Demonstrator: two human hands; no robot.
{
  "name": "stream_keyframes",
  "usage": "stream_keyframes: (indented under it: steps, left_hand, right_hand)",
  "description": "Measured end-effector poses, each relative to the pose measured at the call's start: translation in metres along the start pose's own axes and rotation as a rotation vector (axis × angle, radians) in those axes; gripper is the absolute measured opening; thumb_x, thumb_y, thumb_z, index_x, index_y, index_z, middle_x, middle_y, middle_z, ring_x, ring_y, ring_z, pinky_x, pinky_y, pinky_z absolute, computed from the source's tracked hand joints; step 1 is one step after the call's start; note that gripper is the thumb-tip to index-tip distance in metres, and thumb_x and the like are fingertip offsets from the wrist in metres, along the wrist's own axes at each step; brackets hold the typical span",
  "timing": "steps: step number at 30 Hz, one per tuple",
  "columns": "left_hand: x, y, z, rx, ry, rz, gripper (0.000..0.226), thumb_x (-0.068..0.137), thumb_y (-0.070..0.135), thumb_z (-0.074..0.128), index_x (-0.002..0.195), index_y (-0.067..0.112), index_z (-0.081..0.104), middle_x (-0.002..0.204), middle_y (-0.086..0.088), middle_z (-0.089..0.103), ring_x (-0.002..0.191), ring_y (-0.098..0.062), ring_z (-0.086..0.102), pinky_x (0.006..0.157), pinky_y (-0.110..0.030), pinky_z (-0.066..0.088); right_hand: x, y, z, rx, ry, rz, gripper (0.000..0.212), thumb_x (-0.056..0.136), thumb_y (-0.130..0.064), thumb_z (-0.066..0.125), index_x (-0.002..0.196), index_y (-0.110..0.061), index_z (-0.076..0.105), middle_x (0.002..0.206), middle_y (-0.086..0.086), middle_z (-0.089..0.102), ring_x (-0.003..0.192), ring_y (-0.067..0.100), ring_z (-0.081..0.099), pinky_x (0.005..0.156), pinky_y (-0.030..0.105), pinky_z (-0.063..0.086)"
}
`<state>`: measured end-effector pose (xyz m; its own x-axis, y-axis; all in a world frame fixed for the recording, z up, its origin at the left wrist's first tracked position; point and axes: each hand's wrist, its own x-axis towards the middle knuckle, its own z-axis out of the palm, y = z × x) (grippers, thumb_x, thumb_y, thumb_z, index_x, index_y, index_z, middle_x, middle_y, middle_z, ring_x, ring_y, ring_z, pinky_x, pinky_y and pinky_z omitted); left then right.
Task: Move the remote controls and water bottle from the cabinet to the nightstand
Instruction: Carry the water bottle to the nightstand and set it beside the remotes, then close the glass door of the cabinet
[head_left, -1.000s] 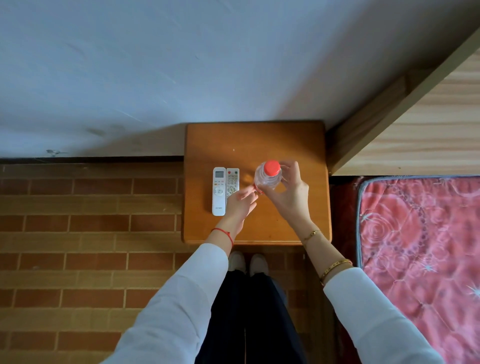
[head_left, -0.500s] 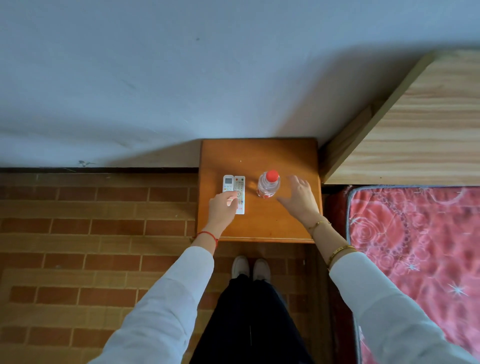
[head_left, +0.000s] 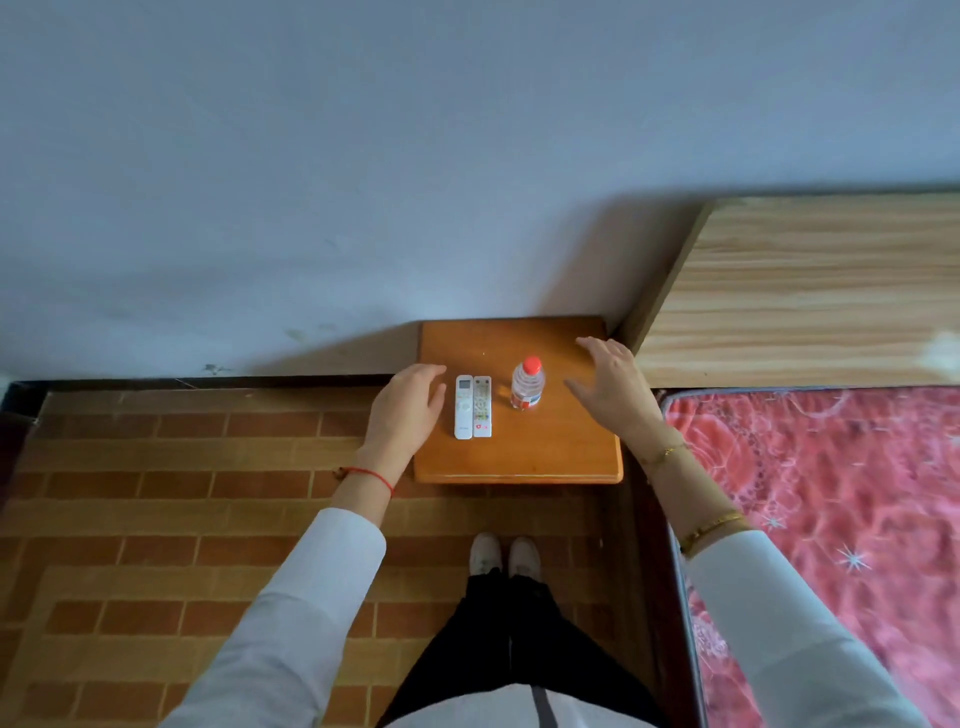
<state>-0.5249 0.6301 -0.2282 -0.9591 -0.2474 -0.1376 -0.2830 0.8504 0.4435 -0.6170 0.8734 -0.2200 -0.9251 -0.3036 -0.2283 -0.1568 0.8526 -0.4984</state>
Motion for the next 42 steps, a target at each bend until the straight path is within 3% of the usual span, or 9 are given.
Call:
stream_keyframes:
  steps: [11, 25, 29, 33, 39, 42]
  left_hand:
    - [-0.056, 0.003, -0.057, 0.029, 0.080, 0.075, 0.038, 0.098, 0.026, 0.051, 0.133, 0.014, 0.058, 0.134, -0.004, 0.061, 0.121, -0.020, 0.060, 0.100, -0.033, 0.049]
    - [-0.105, 0.002, -0.090, -0.004, 0.201, 0.019, 0.039, 0.097, 0.026, 0.053, 0.134, 0.014, 0.057, 0.135, -0.004, 0.061, 0.123, -0.021, 0.059, 0.102, -0.034, 0.049]
    - [-0.129, -0.004, -0.099, -0.018, 0.287, -0.058, 0.036, 0.096, 0.025, 0.055, 0.130, 0.013, 0.061, 0.129, -0.004, 0.065, 0.117, -0.022, 0.062, 0.100, -0.033, 0.049]
    - [-0.165, -0.014, -0.105, -0.030, 0.334, -0.225, 0.038, 0.097, 0.027, 0.052, 0.134, 0.017, 0.056, 0.136, -0.002, 0.059, 0.124, -0.017, 0.057, 0.102, -0.028, 0.046]
    - [-0.236, -0.028, -0.110, -0.054, 0.414, -0.477, 0.038, 0.098, 0.028, 0.049, 0.135, 0.019, 0.052, 0.137, -0.002, 0.057, 0.122, -0.016, 0.057, 0.092, -0.020, 0.046]
    - [-0.271, -0.039, -0.113, -0.073, 0.451, -0.589, 0.038, 0.099, 0.028, 0.049, 0.135, 0.018, 0.054, 0.137, -0.002, 0.057, 0.125, -0.018, 0.054, 0.097, -0.023, 0.041]
  right_hand:
    - [-0.061, -0.028, -0.024, 0.025, 0.035, -0.023, 0.057, 0.093, -0.033, 0.057, 0.144, -0.014, 0.038, 0.147, 0.006, 0.044, 0.142, 0.025, 0.030, 0.116, 0.042, 0.029]
    - [-0.079, -0.049, -0.033, 0.029, 0.075, -0.115, 0.054, 0.093, -0.036, 0.057, 0.142, -0.020, 0.040, 0.147, 0.003, 0.045, 0.140, 0.023, 0.034, 0.114, 0.044, 0.034]
    - [-0.076, -0.061, -0.035, 0.020, 0.062, -0.228, 0.051, 0.093, -0.037, 0.057, 0.138, -0.018, 0.045, 0.142, 0.004, 0.050, 0.136, 0.023, 0.039, 0.111, 0.043, 0.037]
    - [-0.074, -0.084, -0.030, -0.008, -0.016, -0.319, 0.052, 0.092, -0.039, 0.056, 0.139, -0.020, 0.044, 0.142, 0.003, 0.049, 0.136, 0.023, 0.039, 0.110, 0.039, 0.036]
    - [-0.076, -0.134, -0.012, -0.054, -0.161, -0.534, 0.050, 0.093, -0.036, 0.057, 0.139, -0.021, 0.043, 0.144, 0.003, 0.047, 0.137, 0.023, 0.037, 0.111, 0.040, 0.034]
    - [-0.079, -0.165, 0.003, -0.071, -0.233, -0.643, 0.049, 0.094, -0.035, 0.055, 0.139, -0.020, 0.044, 0.142, 0.004, 0.049, 0.136, 0.023, 0.037, 0.110, 0.036, 0.033]
